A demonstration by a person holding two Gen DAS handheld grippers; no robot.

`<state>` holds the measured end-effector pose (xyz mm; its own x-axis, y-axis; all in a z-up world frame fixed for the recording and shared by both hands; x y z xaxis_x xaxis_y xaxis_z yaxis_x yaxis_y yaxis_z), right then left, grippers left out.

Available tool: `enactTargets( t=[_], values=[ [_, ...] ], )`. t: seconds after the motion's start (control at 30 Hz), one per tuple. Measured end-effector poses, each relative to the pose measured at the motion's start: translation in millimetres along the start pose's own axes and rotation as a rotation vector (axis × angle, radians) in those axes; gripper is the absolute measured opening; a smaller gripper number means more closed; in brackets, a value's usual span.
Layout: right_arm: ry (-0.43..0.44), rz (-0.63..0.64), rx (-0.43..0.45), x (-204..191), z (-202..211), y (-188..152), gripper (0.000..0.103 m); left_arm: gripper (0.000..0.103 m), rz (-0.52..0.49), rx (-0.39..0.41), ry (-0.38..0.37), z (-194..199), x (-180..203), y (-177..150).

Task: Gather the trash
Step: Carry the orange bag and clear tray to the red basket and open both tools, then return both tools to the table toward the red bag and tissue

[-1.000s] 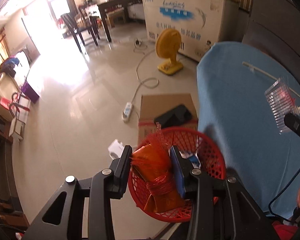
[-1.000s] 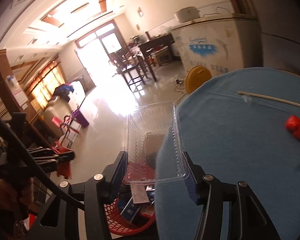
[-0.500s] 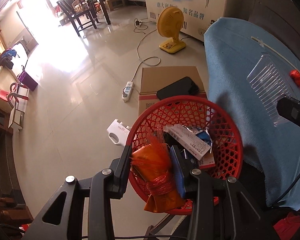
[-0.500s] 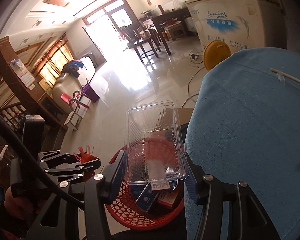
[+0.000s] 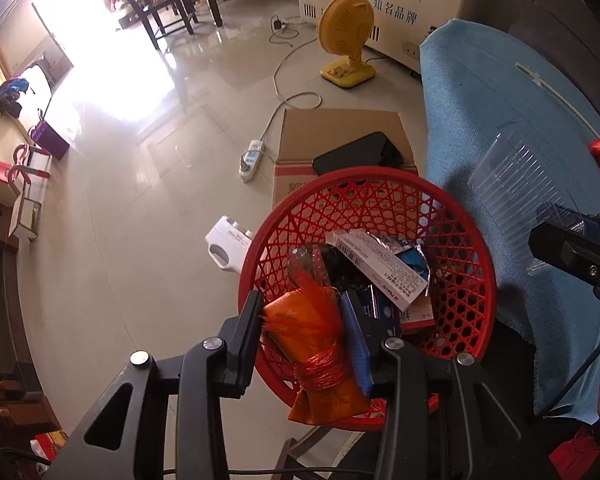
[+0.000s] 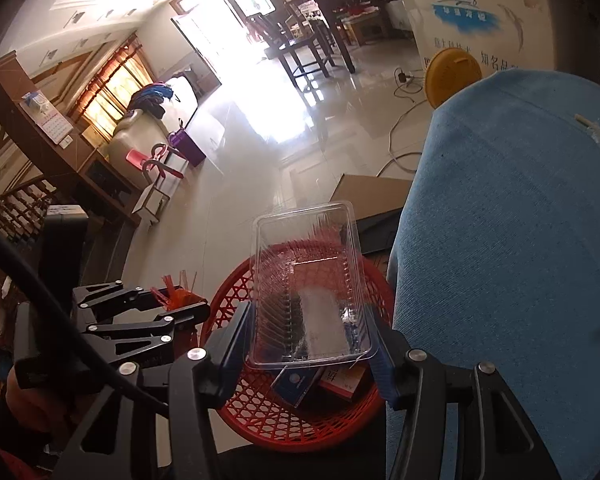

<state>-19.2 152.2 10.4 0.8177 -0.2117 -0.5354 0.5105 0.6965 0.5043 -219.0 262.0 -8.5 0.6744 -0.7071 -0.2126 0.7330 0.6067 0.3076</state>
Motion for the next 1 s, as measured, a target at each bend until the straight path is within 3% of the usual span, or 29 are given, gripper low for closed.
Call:
enactTargets(
  t=[0.43, 0.5, 0.6, 1.0],
  values=[
    [0.118, -0.107, -0.077, 12.2, -23.0, -7.7, 0.063, 0.044, -0.01, -0.054, 0.0, -12.8, 3.1, -0.6],
    [0.15, -0.124, -0.075, 12.7, -20.0, -7.7, 0.064, 0.052, -0.006, -0.058, 0.002, -13.0, 1.7, -0.7],
    [0.185, -0.144, -0.059, 14.6, -16.5, -6.7, 0.065, 0.056, -0.002, -0.056, 0.008, -12.0, 0.1, 0.1],
    [0.156, -0.225, 0.022, 35.4, 3.4, -7.1, 0.065, 0.056, -0.02, -0.056, -0.026, -5.6, 15.4, 5.9]
  ],
)
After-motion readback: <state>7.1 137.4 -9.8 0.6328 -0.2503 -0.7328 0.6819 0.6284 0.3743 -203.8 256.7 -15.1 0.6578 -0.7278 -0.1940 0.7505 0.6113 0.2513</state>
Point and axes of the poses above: each gripper's, at about its wrist camera, not at the fingertips, and z roughly against the way its jaws point, x to its right, y to its top, the point moved 3 cm from there along -z, roughly the way its jaws point, and after that the axes turned 9 degrees about y, right-handed, at the moved point
